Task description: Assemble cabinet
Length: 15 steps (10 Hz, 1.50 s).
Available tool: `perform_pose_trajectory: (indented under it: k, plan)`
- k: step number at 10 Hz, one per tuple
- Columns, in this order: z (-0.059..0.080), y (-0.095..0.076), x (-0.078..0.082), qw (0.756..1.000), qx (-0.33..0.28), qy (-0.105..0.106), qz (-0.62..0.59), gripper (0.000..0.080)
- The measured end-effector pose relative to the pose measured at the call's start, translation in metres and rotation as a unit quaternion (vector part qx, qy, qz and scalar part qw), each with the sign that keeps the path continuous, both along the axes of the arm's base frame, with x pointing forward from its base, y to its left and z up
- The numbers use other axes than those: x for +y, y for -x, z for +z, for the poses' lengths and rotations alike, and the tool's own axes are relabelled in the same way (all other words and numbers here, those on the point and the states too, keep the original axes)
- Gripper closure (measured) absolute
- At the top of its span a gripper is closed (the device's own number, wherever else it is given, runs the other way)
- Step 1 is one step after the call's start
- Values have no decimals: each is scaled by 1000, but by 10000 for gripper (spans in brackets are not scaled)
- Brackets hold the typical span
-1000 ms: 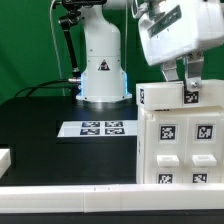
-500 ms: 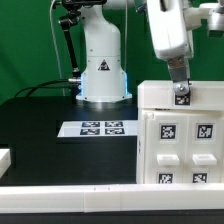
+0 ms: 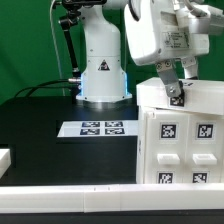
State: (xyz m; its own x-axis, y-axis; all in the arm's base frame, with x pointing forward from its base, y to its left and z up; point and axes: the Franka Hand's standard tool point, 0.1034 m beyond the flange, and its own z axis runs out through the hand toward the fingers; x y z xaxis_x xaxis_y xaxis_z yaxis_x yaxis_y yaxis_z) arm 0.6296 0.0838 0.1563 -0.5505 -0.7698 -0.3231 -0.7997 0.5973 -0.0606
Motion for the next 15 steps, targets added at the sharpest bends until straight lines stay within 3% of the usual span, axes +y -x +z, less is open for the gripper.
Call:
perform_pose_trajectory:
  k: [1, 2, 3, 4, 5, 9, 12, 15]
  plan:
    - [-1, 0, -1, 1000, 2, -6, -9, 240]
    - [-2, 1, 2, 1000, 3, -12, -15, 153]
    - [-2, 1, 3, 1000, -2, -6, 7, 153]
    - [-2, 1, 4, 1000, -3, -5, 11, 29]
    - [1, 3, 5, 1000, -9, -2, 29, 9]
    - [27, -3, 10, 998, -36, -4, 47, 3]
    - [22, -1, 10, 998, -35, 0, 60, 3]
    - [26, -3, 8, 968, -71, 40, 239, 3]
